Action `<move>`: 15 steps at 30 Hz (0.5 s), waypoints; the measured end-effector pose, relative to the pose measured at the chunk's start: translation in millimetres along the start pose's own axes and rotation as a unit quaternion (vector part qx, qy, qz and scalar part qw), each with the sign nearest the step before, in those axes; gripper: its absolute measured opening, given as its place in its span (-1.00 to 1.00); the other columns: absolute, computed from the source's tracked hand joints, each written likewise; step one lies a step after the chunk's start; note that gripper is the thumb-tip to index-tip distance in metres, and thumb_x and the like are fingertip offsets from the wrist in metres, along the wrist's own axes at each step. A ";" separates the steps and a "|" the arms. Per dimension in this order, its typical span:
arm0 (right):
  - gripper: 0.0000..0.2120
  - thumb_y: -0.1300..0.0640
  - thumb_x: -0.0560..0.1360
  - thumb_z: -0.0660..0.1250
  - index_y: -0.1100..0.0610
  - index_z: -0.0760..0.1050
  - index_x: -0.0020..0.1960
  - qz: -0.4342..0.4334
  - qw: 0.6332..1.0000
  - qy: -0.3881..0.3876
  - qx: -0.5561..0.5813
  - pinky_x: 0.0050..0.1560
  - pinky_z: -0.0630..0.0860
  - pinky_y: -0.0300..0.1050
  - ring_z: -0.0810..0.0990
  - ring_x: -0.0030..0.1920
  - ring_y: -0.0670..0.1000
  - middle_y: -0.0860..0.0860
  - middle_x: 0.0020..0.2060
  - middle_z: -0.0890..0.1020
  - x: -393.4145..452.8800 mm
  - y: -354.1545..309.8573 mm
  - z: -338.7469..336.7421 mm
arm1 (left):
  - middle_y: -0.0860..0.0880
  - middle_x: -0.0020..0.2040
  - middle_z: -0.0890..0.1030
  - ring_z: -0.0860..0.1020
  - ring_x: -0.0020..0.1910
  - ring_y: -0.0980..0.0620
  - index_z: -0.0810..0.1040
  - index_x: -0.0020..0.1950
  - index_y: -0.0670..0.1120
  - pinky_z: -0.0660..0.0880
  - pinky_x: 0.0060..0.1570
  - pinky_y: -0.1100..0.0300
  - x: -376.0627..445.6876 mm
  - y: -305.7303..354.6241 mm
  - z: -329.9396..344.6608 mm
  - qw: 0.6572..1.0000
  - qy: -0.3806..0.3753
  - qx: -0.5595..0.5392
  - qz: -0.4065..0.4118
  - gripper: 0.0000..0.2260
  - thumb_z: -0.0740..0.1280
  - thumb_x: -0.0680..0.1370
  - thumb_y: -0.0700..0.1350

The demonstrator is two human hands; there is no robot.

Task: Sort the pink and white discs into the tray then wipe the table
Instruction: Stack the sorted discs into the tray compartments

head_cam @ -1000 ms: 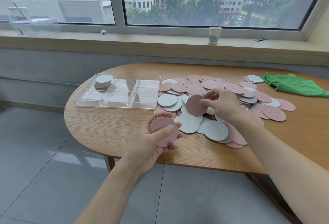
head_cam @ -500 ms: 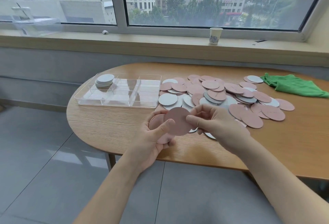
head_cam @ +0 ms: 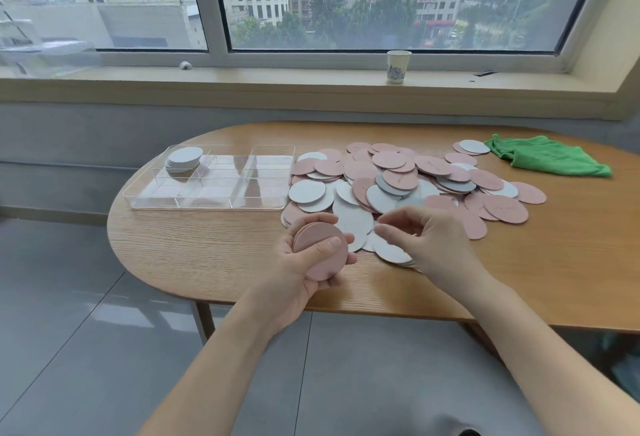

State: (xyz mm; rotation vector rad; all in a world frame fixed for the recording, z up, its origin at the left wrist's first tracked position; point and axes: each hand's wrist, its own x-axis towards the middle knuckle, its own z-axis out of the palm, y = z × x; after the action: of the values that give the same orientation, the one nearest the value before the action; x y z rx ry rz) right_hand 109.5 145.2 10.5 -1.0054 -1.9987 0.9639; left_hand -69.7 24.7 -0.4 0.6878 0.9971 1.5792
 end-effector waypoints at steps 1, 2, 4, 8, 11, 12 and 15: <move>-0.93 0.04 0.47 0.53 0.00 0.70 -0.06 -0.009 0.999 0.023 -0.034 -0.14 0.48 -0.43 0.64 -0.17 -0.24 -0.16 -0.25 0.71 1.0 7.4 -10.4 | -0.33 0.19 0.65 0.66 -0.04 -0.23 0.57 0.24 -0.09 0.56 -0.33 0.12 1.5 -3.7 6.3 1.000 -0.005 -0.003 -0.004 -0.69 0.42 0.53 -0.31; -0.93 0.04 0.47 0.52 0.01 0.70 -0.06 -0.015 0.997 0.044 -0.062 -0.13 0.47 -0.44 0.63 -0.15 -0.26 -0.18 -0.23 0.70 2.6 15.1 -20.8 | -0.32 0.18 0.66 0.66 -0.04 -0.23 0.57 0.24 -0.09 0.56 -0.34 0.12 3.2 -7.4 12.7 1.000 -0.011 -0.006 -0.008 -0.69 0.42 0.53 -0.31; -0.90 0.03 0.49 0.50 0.02 0.70 -0.02 -0.009 0.992 0.074 -0.100 -0.08 0.50 -0.37 0.62 -0.13 -0.24 -0.20 -0.18 0.69 6.0 31.4 -40.7 | -0.30 0.15 0.67 0.66 -0.04 -0.22 0.57 0.25 -0.08 0.55 -0.33 0.13 6.8 -13.9 24.6 1.000 -0.022 -0.014 -0.014 -0.68 0.42 0.52 -0.31; -0.75 -0.08 0.48 0.49 0.03 0.67 0.08 0.047 0.983 0.094 -0.153 -0.08 0.49 -0.18 0.61 -0.09 -0.18 -0.16 -0.13 0.67 11.3 60.0 -70.7 | -0.27 0.14 0.69 0.66 -0.05 -0.22 0.55 0.28 -0.08 0.53 -0.32 0.14 16.7 -23.0 41.6 0.999 -0.030 -0.022 -0.018 -0.65 0.42 0.51 -0.30; -0.65 -0.18 0.42 0.51 -0.02 0.64 0.09 0.071 0.984 0.030 -0.163 -0.17 0.42 -0.31 0.61 -0.10 -0.22 -0.16 -0.11 0.68 11.7 63.1 -79.9 | -0.29 0.16 0.68 0.66 -0.06 -0.20 0.54 0.28 -0.09 0.53 -0.32 0.15 22.8 -27.8 49.4 0.999 -0.026 -0.022 -0.019 -0.65 0.42 0.51 -0.31; -0.62 -0.22 0.38 0.53 -0.04 0.63 0.09 0.079 0.984 0.009 -0.160 -0.18 0.41 -0.32 0.61 -0.10 -0.22 -0.16 -0.11 0.68 10.1 62.1 -80.4 | -0.29 0.16 0.68 0.66 -0.07 -0.20 0.54 0.27 -0.09 0.53 -0.32 0.15 24.5 -28.7 51.2 0.999 -0.023 -0.022 -0.021 -0.65 0.41 0.52 -0.31; -0.44 -0.25 0.25 0.60 -0.05 0.59 0.15 0.093 0.980 -0.040 -0.173 -0.13 0.40 -0.28 0.57 -0.09 -0.21 -0.12 -0.07 0.65 5.7 61.0 -75.9 | -0.29 0.15 0.68 0.66 -0.09 -0.20 0.54 0.27 -0.09 0.53 -0.33 0.16 28.0 -29.6 54.3 0.999 -0.017 -0.026 -0.025 -0.65 0.41 0.51 -0.32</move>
State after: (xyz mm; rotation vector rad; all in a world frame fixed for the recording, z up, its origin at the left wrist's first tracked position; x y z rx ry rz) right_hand 189.8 199.0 -2.5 -1.3822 -2.2190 0.7762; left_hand -16.3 66.7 -2.3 0.6478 0.9374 1.5401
